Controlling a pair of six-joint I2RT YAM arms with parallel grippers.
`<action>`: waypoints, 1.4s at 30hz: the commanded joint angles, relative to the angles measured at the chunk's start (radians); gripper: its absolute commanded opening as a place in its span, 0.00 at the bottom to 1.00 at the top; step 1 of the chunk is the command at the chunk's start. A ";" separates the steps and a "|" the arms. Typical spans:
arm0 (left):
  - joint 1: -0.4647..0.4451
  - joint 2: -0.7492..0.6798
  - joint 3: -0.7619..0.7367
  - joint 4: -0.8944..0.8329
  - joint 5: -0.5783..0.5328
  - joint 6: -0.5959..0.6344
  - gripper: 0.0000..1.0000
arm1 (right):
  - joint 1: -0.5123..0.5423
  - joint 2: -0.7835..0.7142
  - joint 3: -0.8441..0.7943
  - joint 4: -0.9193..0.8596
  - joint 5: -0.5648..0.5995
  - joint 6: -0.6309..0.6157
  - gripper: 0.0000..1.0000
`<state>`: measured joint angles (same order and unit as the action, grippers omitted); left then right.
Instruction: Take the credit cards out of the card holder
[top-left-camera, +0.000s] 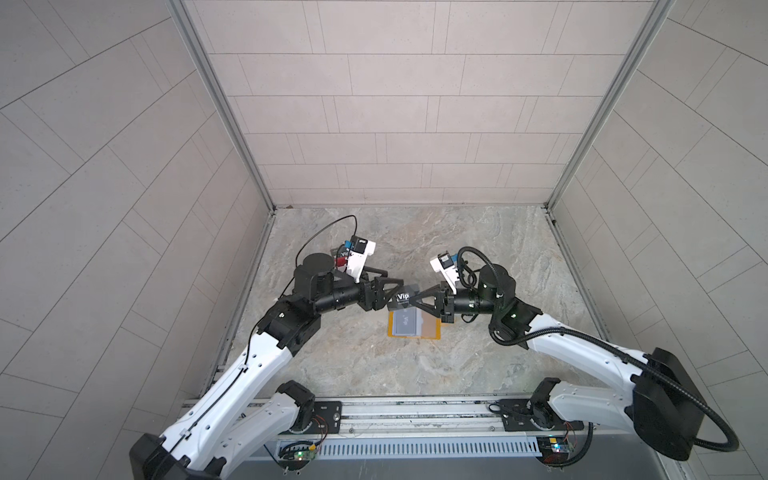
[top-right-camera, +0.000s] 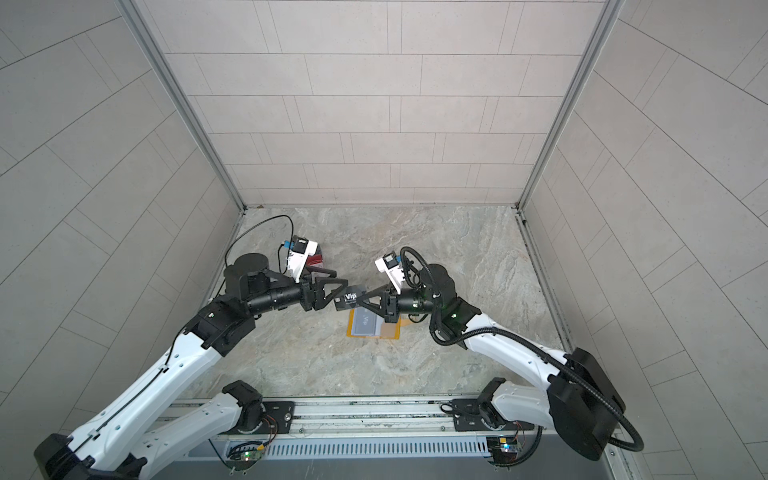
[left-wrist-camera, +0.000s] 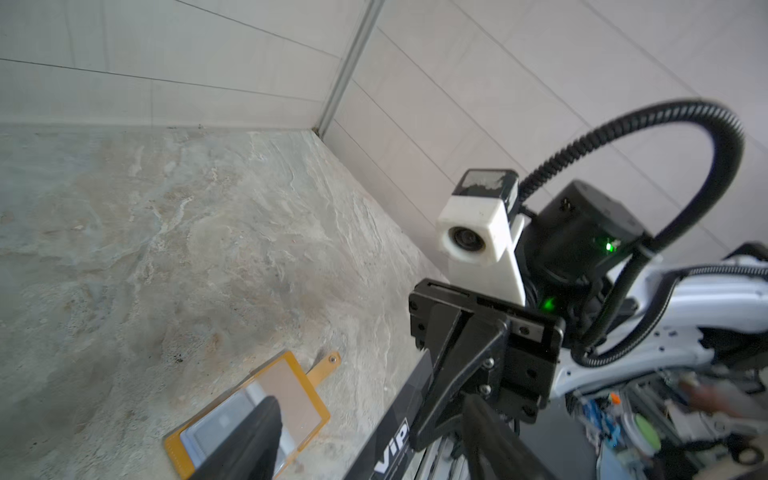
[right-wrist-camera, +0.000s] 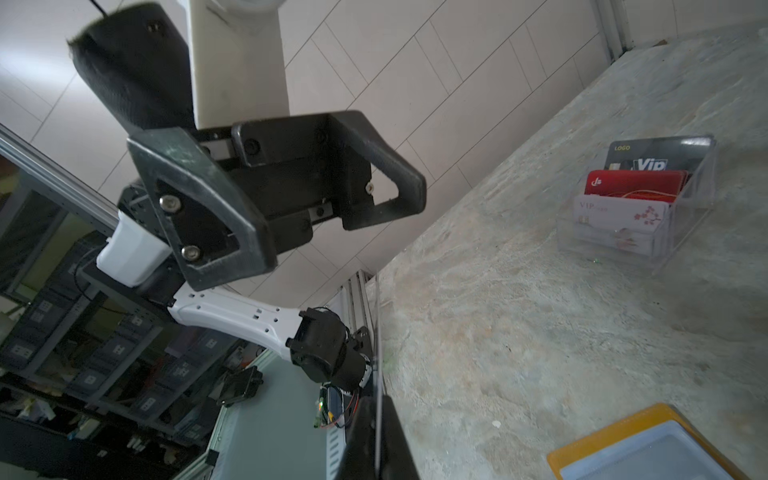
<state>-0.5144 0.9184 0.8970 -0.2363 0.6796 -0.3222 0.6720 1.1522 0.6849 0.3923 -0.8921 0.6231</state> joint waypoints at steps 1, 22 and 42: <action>0.005 0.046 0.071 -0.237 0.150 0.220 0.68 | -0.002 -0.050 0.034 -0.259 -0.078 -0.218 0.00; 0.005 0.240 0.254 -0.630 0.434 0.591 0.29 | 0.017 0.052 0.239 -0.562 -0.204 -0.462 0.00; 0.005 0.299 0.304 -0.735 0.396 0.673 0.00 | 0.016 0.081 0.251 -0.545 -0.158 -0.462 0.20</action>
<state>-0.5064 1.2274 1.1744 -0.9405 1.0939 0.3344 0.6895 1.2324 0.9199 -0.1688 -1.0885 0.1978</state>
